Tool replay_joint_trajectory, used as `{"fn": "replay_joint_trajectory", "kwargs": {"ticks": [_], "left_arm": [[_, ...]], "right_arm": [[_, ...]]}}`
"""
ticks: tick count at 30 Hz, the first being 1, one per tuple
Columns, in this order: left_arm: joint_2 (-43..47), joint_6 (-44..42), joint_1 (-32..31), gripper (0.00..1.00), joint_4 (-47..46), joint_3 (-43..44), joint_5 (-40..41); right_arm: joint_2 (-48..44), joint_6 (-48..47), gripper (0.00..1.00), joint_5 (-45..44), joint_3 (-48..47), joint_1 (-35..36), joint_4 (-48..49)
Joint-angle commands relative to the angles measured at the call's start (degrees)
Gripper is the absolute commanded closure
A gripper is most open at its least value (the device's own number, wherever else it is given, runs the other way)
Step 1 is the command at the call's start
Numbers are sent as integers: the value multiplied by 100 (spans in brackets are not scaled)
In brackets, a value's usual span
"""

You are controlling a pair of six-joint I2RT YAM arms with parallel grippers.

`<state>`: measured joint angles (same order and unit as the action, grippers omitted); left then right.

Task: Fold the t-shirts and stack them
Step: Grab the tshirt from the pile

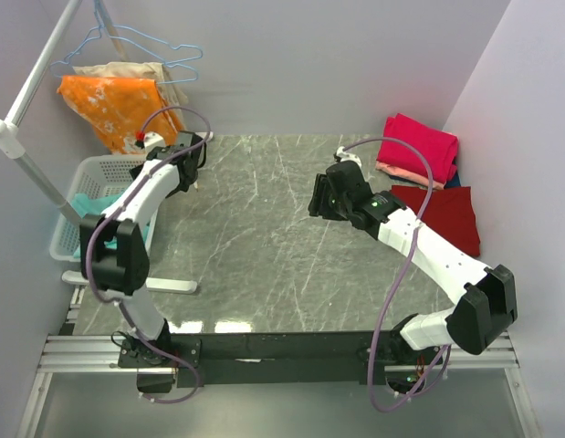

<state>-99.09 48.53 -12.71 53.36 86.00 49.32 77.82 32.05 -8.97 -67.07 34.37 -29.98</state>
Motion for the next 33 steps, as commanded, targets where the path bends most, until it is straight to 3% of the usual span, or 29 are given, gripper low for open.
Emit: {"fn": "replay_joint_trajectory", "kwargs": {"ticks": [1, 6, 14, 19, 20, 23, 29, 33], "left_arm": [[-409, 509, 259, 16, 412, 295, 535], [-761, 675, 673, 16, 526, 383, 448], [-700, 306, 1587, 16, -211, 24, -396], [-59, -175, 1684, 16, -1089, -460, -1239], [90, -265, 1693, 16, -1457, -687, -1719], [399, -301, 1693, 18, -1557, -743, -1978], [522, -424, 1693, 16, -1443, -479, -2303], [400, -240, 1702, 14, -1101, -303, -1875]], "right_arm": [[49, -111, 41, -122, -52, 61, -87], [259, -226, 41, -87, -218, 52, -175], [681, -358, 40, -26, -553, 52, -307], [849, -419, 41, -8, -746, 52, -368], [910, -428, 41, -8, -772, 52, -369], [989, -410, 41, 36, -790, 52, -351], [1060, -367, 41, 106, -729, 52, -281], [1042, -367, 41, 97, -658, 61, -245]]}}
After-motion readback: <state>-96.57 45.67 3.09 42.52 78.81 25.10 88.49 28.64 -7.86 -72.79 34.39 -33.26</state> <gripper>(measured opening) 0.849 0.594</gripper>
